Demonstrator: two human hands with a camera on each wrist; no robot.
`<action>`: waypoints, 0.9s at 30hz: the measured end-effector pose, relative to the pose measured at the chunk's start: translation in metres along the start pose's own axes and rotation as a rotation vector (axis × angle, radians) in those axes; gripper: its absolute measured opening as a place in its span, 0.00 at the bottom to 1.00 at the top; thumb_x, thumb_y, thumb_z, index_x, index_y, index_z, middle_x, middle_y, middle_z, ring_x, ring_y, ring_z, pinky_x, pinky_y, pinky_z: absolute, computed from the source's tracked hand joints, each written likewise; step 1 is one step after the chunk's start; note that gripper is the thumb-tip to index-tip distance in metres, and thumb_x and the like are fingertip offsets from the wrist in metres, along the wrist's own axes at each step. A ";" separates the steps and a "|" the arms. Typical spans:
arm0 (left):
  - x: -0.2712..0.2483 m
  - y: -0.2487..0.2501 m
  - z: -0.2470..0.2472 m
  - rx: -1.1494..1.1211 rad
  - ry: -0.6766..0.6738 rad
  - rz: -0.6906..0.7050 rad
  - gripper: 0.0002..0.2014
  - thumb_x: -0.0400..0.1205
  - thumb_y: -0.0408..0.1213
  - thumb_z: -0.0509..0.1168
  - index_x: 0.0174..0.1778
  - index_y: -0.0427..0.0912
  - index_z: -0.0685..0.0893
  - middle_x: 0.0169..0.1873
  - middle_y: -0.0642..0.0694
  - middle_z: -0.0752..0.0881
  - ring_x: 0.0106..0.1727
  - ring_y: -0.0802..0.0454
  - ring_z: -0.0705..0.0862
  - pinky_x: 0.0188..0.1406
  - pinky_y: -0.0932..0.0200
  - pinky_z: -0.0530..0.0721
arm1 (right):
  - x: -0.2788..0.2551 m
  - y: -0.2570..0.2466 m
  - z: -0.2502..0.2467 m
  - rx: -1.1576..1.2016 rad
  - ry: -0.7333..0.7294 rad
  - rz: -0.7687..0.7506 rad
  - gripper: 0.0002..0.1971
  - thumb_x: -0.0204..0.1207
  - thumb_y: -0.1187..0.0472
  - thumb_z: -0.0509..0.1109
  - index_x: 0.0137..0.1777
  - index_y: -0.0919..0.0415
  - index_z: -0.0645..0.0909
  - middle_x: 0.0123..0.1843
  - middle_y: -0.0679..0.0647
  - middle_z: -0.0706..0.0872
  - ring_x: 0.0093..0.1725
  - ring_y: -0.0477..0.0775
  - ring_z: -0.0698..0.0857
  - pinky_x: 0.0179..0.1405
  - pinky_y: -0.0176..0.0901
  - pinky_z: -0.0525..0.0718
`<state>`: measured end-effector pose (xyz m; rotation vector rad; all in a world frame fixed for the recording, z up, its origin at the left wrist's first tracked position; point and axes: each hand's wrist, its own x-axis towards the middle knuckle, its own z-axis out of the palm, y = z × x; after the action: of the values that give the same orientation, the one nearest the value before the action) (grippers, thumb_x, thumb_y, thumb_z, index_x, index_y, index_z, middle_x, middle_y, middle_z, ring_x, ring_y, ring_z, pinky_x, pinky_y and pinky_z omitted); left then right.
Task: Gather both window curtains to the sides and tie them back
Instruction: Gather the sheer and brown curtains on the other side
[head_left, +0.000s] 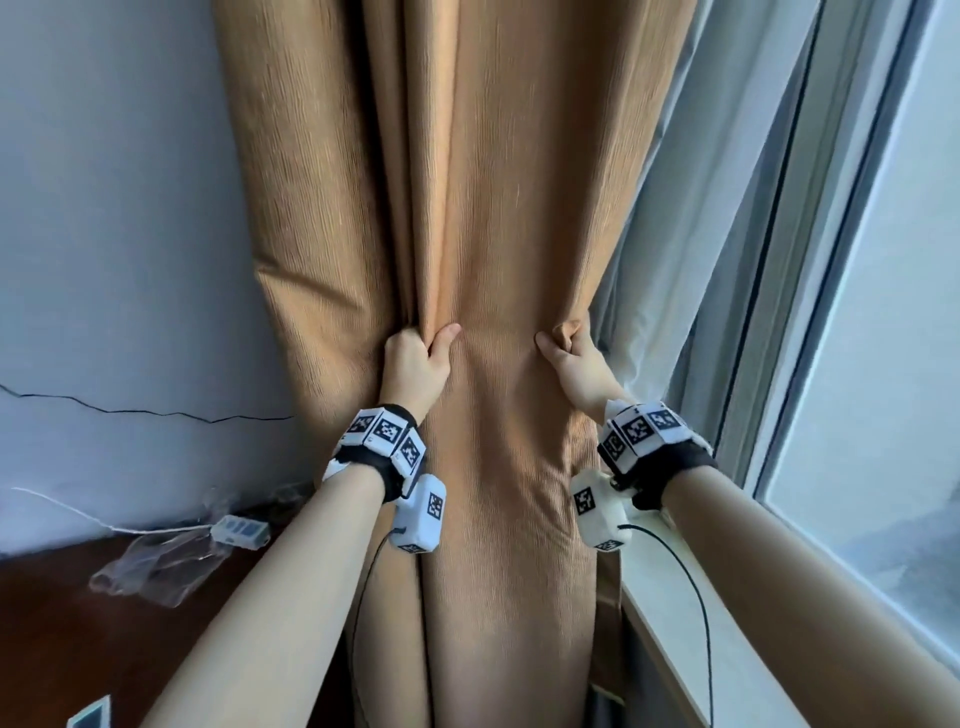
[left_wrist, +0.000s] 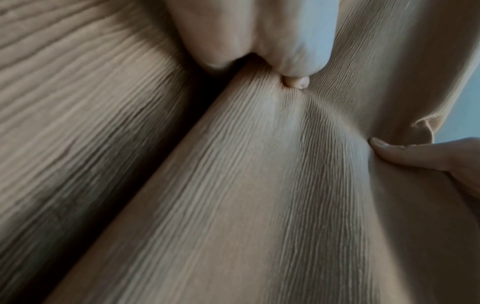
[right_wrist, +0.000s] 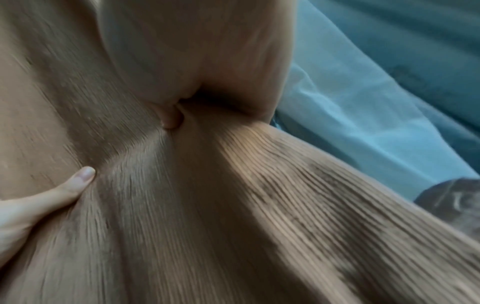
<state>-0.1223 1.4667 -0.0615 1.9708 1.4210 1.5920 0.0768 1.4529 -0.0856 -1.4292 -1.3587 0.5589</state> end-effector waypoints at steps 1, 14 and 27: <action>0.010 -0.005 0.006 0.007 0.005 -0.005 0.25 0.82 0.45 0.68 0.34 0.21 0.81 0.33 0.24 0.86 0.40 0.29 0.85 0.41 0.44 0.80 | 0.012 0.004 0.003 0.011 -0.009 0.006 0.14 0.83 0.47 0.62 0.59 0.50 0.61 0.56 0.47 0.76 0.56 0.51 0.74 0.66 0.49 0.71; 0.058 -0.024 0.033 0.039 0.040 -0.072 0.25 0.83 0.46 0.66 0.43 0.20 0.81 0.43 0.24 0.86 0.49 0.30 0.84 0.49 0.48 0.79 | 0.068 0.007 0.027 0.090 -0.060 0.001 0.26 0.86 0.51 0.60 0.79 0.60 0.59 0.75 0.53 0.74 0.76 0.51 0.70 0.79 0.41 0.61; 0.004 -0.001 -0.003 0.107 -0.106 -0.100 0.24 0.84 0.47 0.64 0.49 0.22 0.82 0.50 0.25 0.84 0.55 0.30 0.81 0.56 0.48 0.77 | -0.038 0.013 -0.029 0.018 -0.173 -0.053 0.41 0.75 0.38 0.71 0.82 0.51 0.58 0.71 0.44 0.79 0.68 0.46 0.79 0.70 0.44 0.76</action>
<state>-0.1255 1.4694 -0.0591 1.9764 1.5648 1.3753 0.0981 1.4107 -0.0986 -1.3509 -1.5204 0.6706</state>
